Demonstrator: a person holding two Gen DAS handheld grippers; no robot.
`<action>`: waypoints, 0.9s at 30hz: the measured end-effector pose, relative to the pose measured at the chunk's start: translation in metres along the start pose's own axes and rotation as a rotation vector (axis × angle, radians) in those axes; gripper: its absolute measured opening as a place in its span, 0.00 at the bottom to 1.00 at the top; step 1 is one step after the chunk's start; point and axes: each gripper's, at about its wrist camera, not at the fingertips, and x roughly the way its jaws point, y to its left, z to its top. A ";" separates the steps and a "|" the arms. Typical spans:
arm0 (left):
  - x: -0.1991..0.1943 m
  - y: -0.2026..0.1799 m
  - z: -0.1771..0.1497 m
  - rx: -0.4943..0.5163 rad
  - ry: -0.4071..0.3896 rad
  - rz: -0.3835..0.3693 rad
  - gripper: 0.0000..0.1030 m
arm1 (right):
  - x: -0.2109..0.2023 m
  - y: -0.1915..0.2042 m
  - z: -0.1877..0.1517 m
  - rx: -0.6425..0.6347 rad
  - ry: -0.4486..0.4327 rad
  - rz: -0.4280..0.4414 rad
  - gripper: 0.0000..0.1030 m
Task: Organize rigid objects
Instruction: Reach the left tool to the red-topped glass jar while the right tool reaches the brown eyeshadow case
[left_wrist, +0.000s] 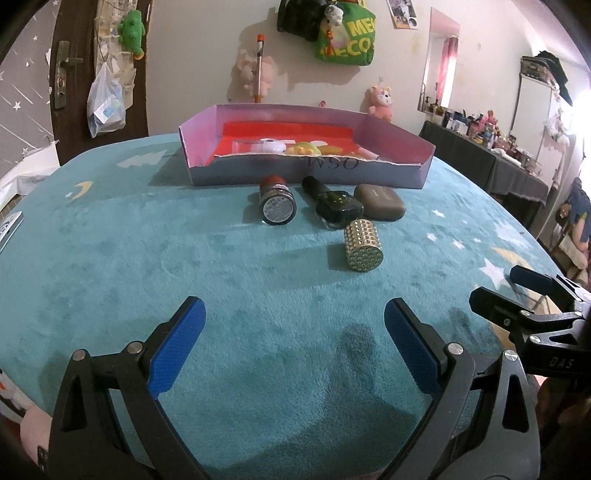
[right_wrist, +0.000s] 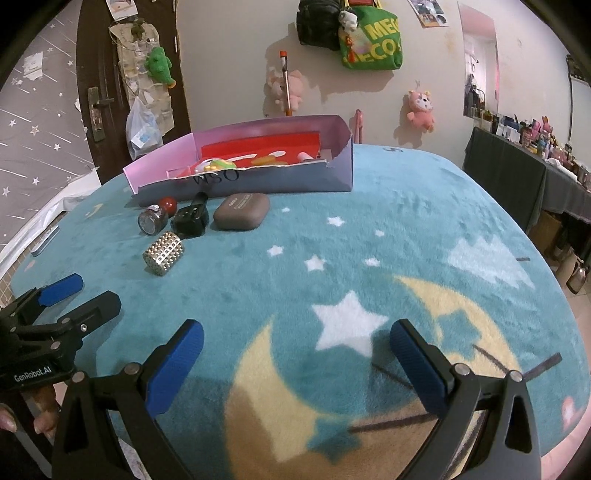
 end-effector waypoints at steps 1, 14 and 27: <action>0.000 0.000 0.000 -0.001 0.000 -0.001 0.96 | 0.000 0.000 0.000 0.001 0.000 0.001 1.00; 0.001 0.004 0.008 -0.019 -0.010 -0.001 0.96 | 0.003 0.001 0.002 0.001 0.005 0.009 1.00; 0.017 0.017 0.045 -0.041 0.024 0.022 0.96 | 0.021 0.011 0.036 -0.011 0.018 0.033 1.00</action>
